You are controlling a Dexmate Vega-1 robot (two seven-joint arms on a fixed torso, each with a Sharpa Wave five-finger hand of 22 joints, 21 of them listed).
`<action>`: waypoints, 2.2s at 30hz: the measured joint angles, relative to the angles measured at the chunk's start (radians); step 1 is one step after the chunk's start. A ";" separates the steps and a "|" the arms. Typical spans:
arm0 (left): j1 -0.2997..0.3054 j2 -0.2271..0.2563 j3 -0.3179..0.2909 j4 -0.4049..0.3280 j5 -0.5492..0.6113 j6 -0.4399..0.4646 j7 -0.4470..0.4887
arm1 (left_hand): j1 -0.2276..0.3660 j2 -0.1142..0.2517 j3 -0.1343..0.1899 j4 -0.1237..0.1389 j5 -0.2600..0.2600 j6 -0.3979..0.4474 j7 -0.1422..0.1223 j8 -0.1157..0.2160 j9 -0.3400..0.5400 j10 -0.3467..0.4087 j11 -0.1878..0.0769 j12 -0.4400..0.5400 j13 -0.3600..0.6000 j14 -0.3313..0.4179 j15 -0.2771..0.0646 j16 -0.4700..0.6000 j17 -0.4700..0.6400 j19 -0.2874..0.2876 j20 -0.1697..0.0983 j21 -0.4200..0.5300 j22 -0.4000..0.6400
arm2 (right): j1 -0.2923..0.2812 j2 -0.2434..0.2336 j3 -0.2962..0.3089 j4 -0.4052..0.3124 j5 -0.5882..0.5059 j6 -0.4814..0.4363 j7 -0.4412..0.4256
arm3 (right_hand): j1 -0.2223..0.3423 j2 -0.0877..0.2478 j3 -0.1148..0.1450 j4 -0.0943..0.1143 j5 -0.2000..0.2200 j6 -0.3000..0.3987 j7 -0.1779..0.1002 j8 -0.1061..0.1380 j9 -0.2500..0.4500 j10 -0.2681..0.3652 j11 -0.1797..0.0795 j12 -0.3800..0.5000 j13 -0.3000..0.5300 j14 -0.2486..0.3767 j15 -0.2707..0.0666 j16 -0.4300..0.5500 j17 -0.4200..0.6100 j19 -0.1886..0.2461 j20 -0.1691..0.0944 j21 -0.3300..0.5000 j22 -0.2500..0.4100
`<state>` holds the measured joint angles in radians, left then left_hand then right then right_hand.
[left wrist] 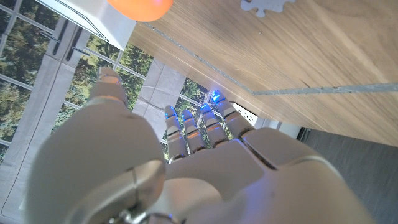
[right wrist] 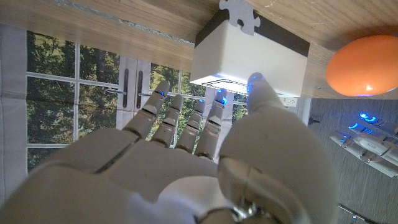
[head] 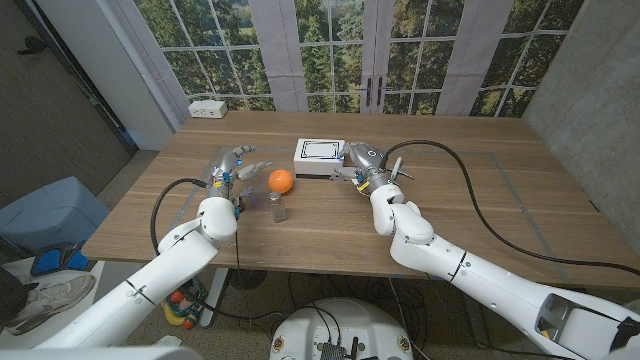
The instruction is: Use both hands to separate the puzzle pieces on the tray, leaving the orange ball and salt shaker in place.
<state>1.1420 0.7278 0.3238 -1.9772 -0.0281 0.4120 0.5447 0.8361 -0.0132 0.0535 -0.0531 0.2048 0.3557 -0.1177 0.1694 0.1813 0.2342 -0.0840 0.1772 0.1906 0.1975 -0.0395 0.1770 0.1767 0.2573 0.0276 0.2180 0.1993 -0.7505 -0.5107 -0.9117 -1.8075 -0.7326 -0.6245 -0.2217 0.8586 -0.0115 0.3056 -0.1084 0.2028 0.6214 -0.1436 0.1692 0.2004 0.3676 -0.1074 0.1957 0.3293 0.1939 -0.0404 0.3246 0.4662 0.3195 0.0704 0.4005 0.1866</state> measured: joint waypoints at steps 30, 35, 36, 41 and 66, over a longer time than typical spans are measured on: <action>0.001 0.035 -0.031 0.170 -0.168 -0.472 -0.194 | -0.294 0.144 -0.026 0.125 0.007 -0.335 -0.037 0.005 -0.009 -0.254 -0.022 0.000 -0.019 -0.234 0.008 -0.003 -0.002 -0.189 -0.054 -0.023 -0.013 | -0.076 -0.023 0.134 0.015 0.213 0.262 -0.197 | -0.202 0.005 -0.090 0.044 -0.005 -0.350 0.077 0.009 -0.010 -0.154 0.077 0.001 -0.039 -0.056 0.001 -0.036 -0.007 0.029 -0.088 -0.045 -0.009; -0.007 0.034 -0.031 0.192 -0.195 -0.538 -0.236 | -0.335 0.167 -0.028 0.149 0.009 -0.343 -0.026 0.005 -0.013 -0.260 -0.028 0.005 -0.019 -0.239 0.002 -0.003 -0.002 -0.189 -0.054 -0.023 -0.013 | -0.092 -0.018 0.166 0.047 0.241 0.315 -0.236 | -0.218 0.019 -0.094 0.039 0.002 -0.358 0.085 0.009 -0.014 -0.142 0.073 0.005 -0.046 -0.038 0.003 -0.036 -0.012 0.049 -0.107 -0.041 -0.010; -0.007 0.034 -0.031 0.192 -0.201 -0.551 -0.244 | -0.346 0.167 -0.030 0.153 0.014 -0.348 -0.022 0.005 -0.014 -0.260 -0.028 0.005 -0.019 -0.239 0.002 -0.003 -0.002 -0.189 -0.054 -0.023 -0.013 | -0.095 -0.017 0.173 0.054 0.241 0.315 -0.236 | -0.220 0.034 -0.093 0.040 0.002 -0.358 0.085 0.013 -0.015 -0.142 0.073 0.005 -0.048 -0.038 0.003 -0.036 -0.012 0.052 -0.110 -0.041 -0.010; -0.030 0.022 -0.031 0.247 -0.221 -0.595 -0.273 | -0.386 0.185 -0.031 0.179 0.015 -0.364 0.000 0.005 -0.014 -0.265 -0.034 0.005 -0.019 -0.248 0.003 -0.003 -0.002 -0.185 -0.058 -0.023 -0.018 | -0.105 -0.012 0.203 0.087 0.346 0.482 -0.294 | -0.250 0.135 -0.067 0.078 0.002 -0.363 0.079 0.013 -0.015 -0.146 0.055 0.005 -0.064 -0.051 0.000 -0.052 -0.020 0.037 -0.117 -0.060 -0.010; -0.095 -0.045 -0.008 0.364 -0.371 -0.755 -0.428 | -0.493 0.204 0.127 0.242 0.097 -0.321 0.048 0.012 -0.014 -0.242 0.000 0.013 -0.018 -0.232 0.008 0.001 -0.005 -0.165 -0.068 -0.015 -0.023 | -0.143 0.013 0.354 0.276 0.815 0.918 -0.102 | -0.429 0.212 -0.010 0.251 0.002 -0.374 0.122 0.016 -0.019 -0.184 0.072 -0.003 -0.107 -0.123 0.005 -0.108 -0.049 -0.036 -0.108 -0.123 -0.010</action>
<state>1.0468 0.6828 0.3163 -1.6133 -0.3988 -0.3431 0.1163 0.3434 0.1907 0.1802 0.1885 0.3016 0.0343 -0.0695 0.1817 0.1675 -0.0075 -0.0836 0.1898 0.1721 -0.0349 -0.0317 0.1781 0.1720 0.0926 -0.0402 0.2034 0.1766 -0.8932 -0.4980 -0.5578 -1.5314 0.0827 0.2934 -0.3236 0.4297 0.2009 0.2955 0.1424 0.2048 0.2479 -0.0213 0.1848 0.1814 0.1840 -0.0352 0.1922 0.2227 0.0712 -0.0357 0.2165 0.4171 0.2832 -0.0373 0.2771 0.1769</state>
